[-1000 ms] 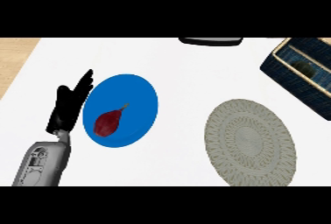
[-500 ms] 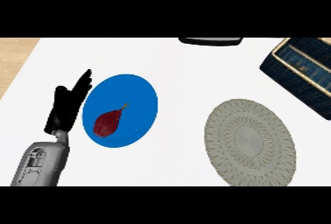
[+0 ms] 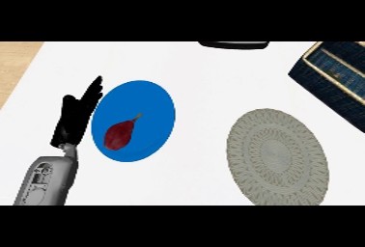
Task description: Pick the squash from the placemat and place it in the basket
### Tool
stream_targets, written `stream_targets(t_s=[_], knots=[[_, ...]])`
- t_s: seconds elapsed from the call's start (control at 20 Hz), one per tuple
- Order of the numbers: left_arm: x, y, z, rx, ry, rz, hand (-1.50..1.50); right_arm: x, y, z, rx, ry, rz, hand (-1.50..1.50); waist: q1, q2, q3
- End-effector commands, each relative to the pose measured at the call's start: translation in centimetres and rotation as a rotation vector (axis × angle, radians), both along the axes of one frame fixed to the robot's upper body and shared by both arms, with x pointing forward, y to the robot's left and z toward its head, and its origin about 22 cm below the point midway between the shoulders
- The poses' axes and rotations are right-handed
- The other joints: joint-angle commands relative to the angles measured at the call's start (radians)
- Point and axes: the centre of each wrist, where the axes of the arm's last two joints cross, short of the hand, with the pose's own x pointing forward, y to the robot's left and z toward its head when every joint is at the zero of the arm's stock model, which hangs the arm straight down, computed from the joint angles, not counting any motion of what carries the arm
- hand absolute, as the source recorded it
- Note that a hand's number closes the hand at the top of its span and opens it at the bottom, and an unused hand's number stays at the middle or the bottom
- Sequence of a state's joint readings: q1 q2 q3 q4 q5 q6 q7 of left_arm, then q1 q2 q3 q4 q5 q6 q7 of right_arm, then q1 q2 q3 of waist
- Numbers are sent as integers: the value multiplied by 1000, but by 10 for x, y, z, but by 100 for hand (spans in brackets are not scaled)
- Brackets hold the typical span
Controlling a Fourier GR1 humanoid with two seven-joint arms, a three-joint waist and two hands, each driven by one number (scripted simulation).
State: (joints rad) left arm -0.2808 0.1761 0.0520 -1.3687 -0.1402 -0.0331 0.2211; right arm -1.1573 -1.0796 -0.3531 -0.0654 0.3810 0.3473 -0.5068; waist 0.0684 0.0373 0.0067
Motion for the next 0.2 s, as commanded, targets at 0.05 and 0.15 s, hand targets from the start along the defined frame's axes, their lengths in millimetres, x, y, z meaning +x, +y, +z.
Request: stream_targets(t_s=[0.05,0.15], knots=[[-6,-3,-7,-14,-9,-8,0,-37,-32,2,23,32,-45,-150,6,8,4],[0,-3,-2,-11,-3,4,0,-48,-40,3,63,9,-34,-150,-7,10,6]])
